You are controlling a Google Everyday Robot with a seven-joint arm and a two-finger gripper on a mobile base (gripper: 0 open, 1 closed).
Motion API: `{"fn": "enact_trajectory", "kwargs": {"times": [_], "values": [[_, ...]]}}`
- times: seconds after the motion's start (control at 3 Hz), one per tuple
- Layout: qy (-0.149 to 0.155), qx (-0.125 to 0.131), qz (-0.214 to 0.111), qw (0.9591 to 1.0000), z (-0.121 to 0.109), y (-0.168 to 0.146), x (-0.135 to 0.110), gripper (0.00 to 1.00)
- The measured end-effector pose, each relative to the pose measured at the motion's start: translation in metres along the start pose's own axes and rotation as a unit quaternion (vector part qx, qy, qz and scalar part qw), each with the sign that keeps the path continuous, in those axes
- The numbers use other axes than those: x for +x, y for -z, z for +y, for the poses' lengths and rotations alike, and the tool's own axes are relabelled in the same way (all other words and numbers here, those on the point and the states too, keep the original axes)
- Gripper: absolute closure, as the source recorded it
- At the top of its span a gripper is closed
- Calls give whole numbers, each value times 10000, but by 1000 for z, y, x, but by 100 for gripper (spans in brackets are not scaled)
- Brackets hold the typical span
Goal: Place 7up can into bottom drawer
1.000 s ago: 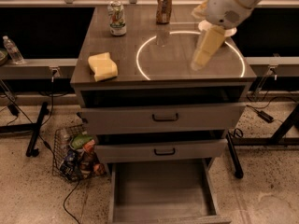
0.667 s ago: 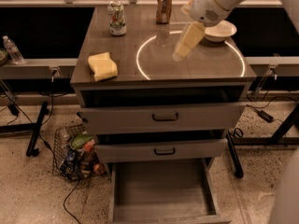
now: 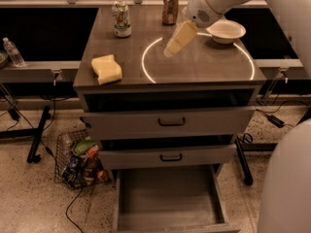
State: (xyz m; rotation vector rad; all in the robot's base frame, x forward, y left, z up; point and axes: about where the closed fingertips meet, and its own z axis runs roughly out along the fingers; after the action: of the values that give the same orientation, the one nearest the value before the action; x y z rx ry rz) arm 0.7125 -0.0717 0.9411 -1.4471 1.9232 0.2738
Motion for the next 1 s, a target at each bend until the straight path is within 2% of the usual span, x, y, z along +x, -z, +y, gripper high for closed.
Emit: {"fn": "enact_trajectory", "kwargs": {"times": [0.33, 0.67, 1.0], "values": [[-133, 61, -133, 9998, -7, -16, -6, 0], [-445, 197, -441, 9978, -24, -51, -17, 0], [-775, 387, -697, 9938, -42, -85, -30, 0]]}}
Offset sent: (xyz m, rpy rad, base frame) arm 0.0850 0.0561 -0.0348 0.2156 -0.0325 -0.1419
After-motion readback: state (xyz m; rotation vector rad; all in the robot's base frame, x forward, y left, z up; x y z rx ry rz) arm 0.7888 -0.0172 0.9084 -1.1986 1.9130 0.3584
